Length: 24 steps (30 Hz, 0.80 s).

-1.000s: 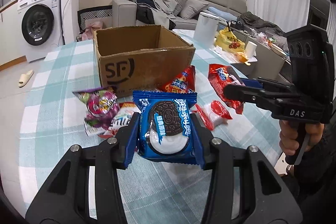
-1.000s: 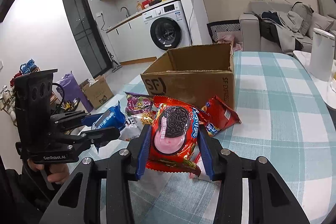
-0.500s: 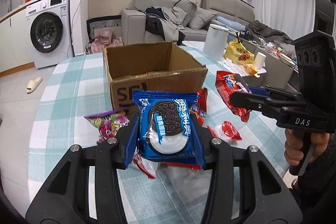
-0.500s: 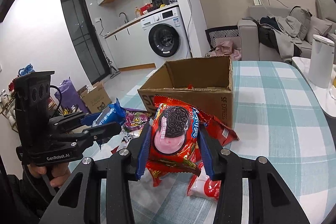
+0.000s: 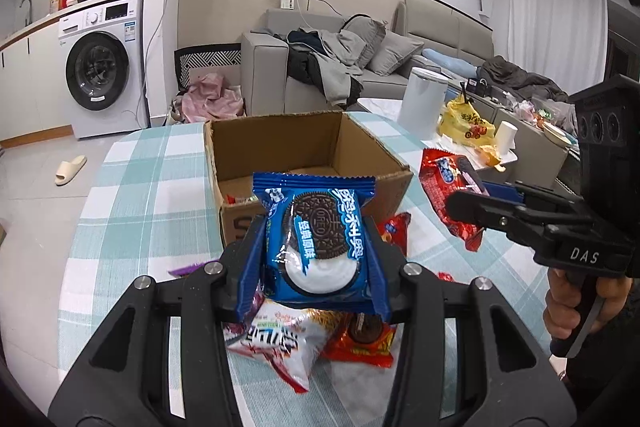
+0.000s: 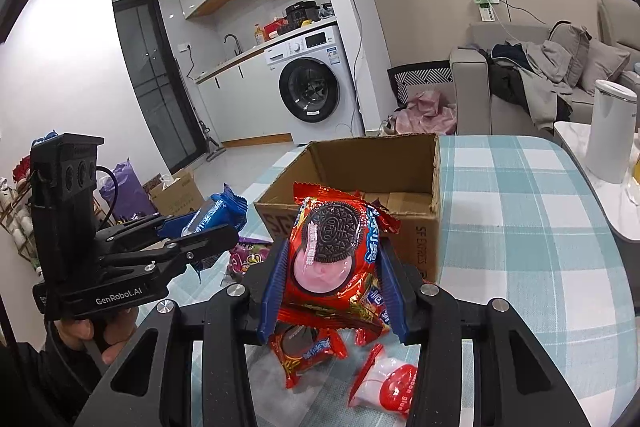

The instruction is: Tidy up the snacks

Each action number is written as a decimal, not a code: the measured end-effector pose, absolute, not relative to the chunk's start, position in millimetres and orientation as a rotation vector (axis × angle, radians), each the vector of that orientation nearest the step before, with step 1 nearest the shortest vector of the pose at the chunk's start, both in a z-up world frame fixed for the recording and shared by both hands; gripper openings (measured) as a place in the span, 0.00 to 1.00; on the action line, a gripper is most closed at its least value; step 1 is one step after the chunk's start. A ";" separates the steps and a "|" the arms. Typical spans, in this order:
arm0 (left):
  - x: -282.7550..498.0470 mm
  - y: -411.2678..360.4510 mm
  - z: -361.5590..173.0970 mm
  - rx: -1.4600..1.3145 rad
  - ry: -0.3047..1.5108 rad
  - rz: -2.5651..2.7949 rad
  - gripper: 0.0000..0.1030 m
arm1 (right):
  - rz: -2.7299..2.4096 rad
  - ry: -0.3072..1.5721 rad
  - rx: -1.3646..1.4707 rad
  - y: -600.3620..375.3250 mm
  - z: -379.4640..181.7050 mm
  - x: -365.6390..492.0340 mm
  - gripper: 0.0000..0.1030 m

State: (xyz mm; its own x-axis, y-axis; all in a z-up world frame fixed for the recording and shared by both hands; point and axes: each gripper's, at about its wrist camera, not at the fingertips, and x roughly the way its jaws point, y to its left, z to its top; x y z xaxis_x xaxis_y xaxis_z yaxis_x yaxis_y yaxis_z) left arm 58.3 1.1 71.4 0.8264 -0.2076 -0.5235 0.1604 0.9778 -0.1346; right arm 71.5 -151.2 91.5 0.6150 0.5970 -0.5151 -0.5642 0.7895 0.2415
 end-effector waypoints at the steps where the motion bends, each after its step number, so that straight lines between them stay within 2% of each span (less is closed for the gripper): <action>1: 60.9 2.1 72.1 -0.089 0.566 -0.196 0.41 | 0.669 0.613 0.057 -150.7 92.5 72.2 0.43; 24: 126.2 9.6 73.3 -0.068 0.567 -0.111 0.41 | 0.654 0.620 0.065 -135.7 94.6 123.3 0.43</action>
State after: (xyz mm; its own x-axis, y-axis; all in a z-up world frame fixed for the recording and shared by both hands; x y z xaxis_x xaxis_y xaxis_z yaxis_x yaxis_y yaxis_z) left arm 126.2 9.6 73.3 0.8380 -0.1233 -0.5315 0.0861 0.9918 -0.0944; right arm 123.3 -135.7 94.6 0.6206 0.5875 -0.5193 -0.5500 0.7982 0.2457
